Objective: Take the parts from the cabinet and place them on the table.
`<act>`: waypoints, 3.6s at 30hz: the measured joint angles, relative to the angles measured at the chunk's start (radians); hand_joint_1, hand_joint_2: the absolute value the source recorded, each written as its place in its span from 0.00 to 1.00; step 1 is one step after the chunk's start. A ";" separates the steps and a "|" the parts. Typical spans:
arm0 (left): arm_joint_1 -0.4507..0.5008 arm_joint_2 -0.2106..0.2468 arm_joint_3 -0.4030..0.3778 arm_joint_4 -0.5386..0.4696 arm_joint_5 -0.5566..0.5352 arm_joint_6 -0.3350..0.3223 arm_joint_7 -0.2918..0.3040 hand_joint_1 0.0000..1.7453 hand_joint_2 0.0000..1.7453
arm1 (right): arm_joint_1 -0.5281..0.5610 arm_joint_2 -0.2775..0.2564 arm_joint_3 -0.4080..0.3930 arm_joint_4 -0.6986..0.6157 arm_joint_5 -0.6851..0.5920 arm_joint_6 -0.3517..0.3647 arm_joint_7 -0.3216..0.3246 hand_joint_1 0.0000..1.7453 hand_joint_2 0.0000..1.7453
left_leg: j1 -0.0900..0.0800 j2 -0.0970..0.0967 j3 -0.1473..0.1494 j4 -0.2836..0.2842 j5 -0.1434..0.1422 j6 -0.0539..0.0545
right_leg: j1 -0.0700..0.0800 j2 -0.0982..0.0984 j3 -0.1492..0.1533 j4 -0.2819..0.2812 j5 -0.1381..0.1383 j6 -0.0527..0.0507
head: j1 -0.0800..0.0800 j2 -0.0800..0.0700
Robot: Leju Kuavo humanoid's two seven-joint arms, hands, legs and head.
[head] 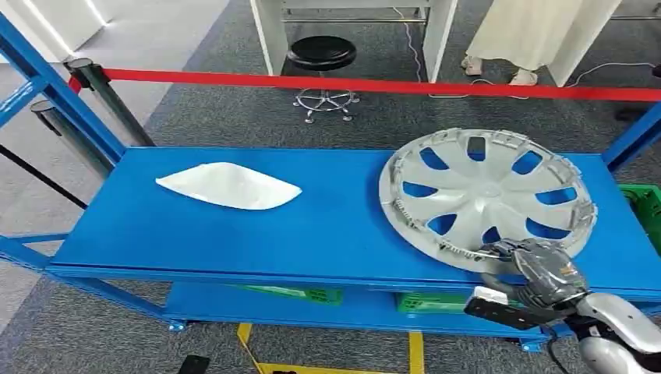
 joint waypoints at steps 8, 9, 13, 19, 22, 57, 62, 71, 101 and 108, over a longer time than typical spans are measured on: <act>-0.003 -0.006 -0.004 -0.006 0.002 0.020 0.025 0.00 1.00 | -0.075 -0.001 -0.003 -0.042 0.061 -0.060 0.015 1.00 1.00 | -0.015 0.003 0.113 -0.286 0.117 0.045 | 0.009 0.000 -0.001 -0.008 0.002 0.021 | 0.002 0.000; -0.004 -0.007 -0.006 -0.007 0.002 0.020 0.026 0.00 1.00 | -0.081 -0.001 -0.003 -0.045 0.064 -0.063 0.014 1.00 1.00 | -0.011 0.004 0.121 -0.297 0.124 0.041 | 0.005 -0.002 -0.014 0.006 -0.009 0.024 | 0.003 0.000; -0.005 -0.016 -0.014 -0.007 0.002 0.019 0.031 0.00 1.00 | -0.112 -0.001 0.001 -0.050 0.082 -0.079 0.012 1.00 1.00 | -0.009 0.003 0.120 -0.298 0.124 0.043 | 0.002 -0.003 -0.133 0.253 -0.123 0.038 | 0.007 0.000; -0.008 -0.017 -0.018 -0.009 0.004 0.019 0.033 0.00 1.00 | -0.166 -0.001 0.007 -0.051 0.092 -0.079 0.013 1.00 1.00 | -0.013 0.002 0.112 -0.269 0.106 0.018 | -0.009 -0.006 -0.007 0.003 0.002 0.055 | 0.014 0.000; -0.007 -0.017 -0.019 -0.010 0.007 0.020 0.034 0.00 1.00 | -0.187 -0.002 0.015 -0.056 0.107 -0.088 0.015 1.00 1.00 | -0.012 0.002 0.108 -0.267 0.111 0.013 | -0.008 0.000 -0.017 0.008 0.006 0.026 | 0.005 0.000; -0.007 -0.033 -0.019 -0.022 0.039 0.109 0.089 0.00 1.00 | -0.305 0.005 0.109 -0.074 0.060 -0.094 0.002 1.00 1.00 | -0.010 0.001 0.029 -0.197 0.089 -0.007 | -0.010 -0.009 0.027 -0.016 -0.007 -0.004 | -0.002 0.000; -0.007 -0.032 -0.019 -0.022 0.043 0.111 0.090 0.00 1.00 | -0.285 0.022 0.115 -0.076 0.063 -0.124 0.012 1.00 1.00 | 0.000 0.001 0.019 0.000 -0.012 -0.020 | -0.007 -0.009 -0.024 -0.014 0.032 -0.004 | -0.003 0.000; -0.008 -0.032 -0.019 -0.023 0.049 0.116 0.090 0.00 1.00 | -0.236 0.071 0.096 -0.119 0.048 -0.219 0.009 1.00 1.00 | -0.010 0.008 0.193 -0.325 0.091 0.029 | -0.013 -0.009 -0.059 -0.015 0.062 0.043 | -0.003 0.000; 0.003 -0.025 -0.019 -0.021 0.073 0.119 0.068 0.00 1.00 | -0.155 0.216 0.001 -0.226 -0.143 -0.369 -0.097 1.00 1.00 | -0.008 0.006 0.220 -0.339 0.071 0.028 | -0.008 -0.011 -0.060 -0.037 0.099 0.037 | -0.007 0.000; 0.005 -0.024 -0.019 -0.021 0.076 0.109 0.063 0.00 1.00 | -0.125 0.217 -0.024 -0.228 -0.146 -0.382 -0.101 1.00 1.00 | -0.012 0.011 0.120 -0.337 0.145 0.040 | -0.005 -0.008 -0.110 0.261 -0.042 0.047 | -0.003 0.000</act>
